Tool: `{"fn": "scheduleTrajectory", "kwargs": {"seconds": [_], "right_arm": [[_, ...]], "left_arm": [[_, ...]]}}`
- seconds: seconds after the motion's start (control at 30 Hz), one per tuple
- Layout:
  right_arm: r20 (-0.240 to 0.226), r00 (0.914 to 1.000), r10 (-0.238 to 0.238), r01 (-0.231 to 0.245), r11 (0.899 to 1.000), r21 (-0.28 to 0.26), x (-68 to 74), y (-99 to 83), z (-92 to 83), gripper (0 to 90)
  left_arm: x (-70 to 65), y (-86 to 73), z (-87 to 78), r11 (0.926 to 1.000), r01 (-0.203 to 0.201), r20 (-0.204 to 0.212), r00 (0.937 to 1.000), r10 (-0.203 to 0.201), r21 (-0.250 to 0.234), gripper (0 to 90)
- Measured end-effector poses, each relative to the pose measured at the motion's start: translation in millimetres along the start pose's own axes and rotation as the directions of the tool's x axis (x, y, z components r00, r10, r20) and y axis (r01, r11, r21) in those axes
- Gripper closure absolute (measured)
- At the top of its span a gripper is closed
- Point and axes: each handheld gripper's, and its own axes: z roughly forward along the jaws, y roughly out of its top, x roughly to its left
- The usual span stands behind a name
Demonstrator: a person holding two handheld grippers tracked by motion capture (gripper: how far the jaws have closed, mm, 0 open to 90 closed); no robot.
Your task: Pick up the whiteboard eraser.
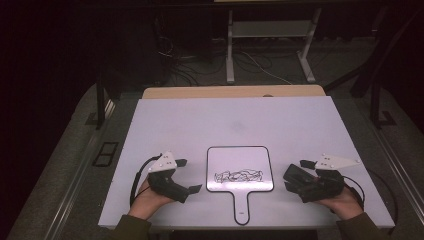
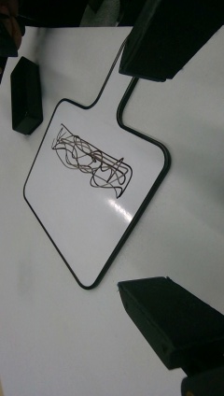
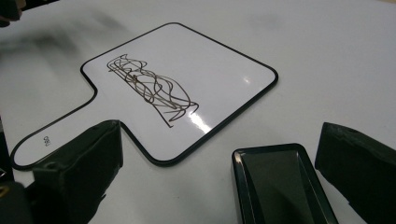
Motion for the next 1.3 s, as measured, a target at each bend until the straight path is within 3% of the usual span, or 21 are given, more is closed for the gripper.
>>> {"fn": "scheduleTrajectory", "kwargs": {"seconds": [0.27, 0.67, 0.73, 0.93, 1.3], "right_arm": [[-0.008, 0.9999, 0.008, -0.008, 1.000, -0.015, 0.2, 1.5, -2.9, 0.0], [-0.040, 0.9992, 0.011, -0.011, 1.000, -0.015, -2.2, 5.8, -3.4, 0.0], [-0.056, 0.9981, 0.027, -0.028, 0.999, -0.019, -4.7, 6.6, -4.3, 0.0], [-0.074, 0.9971, 0.018, -0.019, 1.000, -0.006, -10.7, 8.6, -6.9, 0.0], [-0.057, 0.9982, 0.018, -0.018, 1.000, 0.005, -15.6, 12.2, -11.1, 0.0]], "left_arm": [[-0.6, -0.2, 2.4, 0.9999, 0.009, 0.000, 1.0000, -0.009, -0.007, 0.0], [1.4, -5.0, 3.5, 0.9998, -0.003, -0.010, 1.0000, 0.003, 0.022, 0.0], [1.8, -5.4, 4.2, 0.9998, 0.000, -0.008, 1.0000, 0.001, 0.022, 0.0], [1.6, -5.0, 5.4, 0.9996, 0.004, -0.002, 1.0000, -0.004, 0.027, 0.0], [-0.1, -3.8, 6.5, 0.9998, 0.005, 0.006, 1.0000, -0.005, 0.021, 0.0]]}}
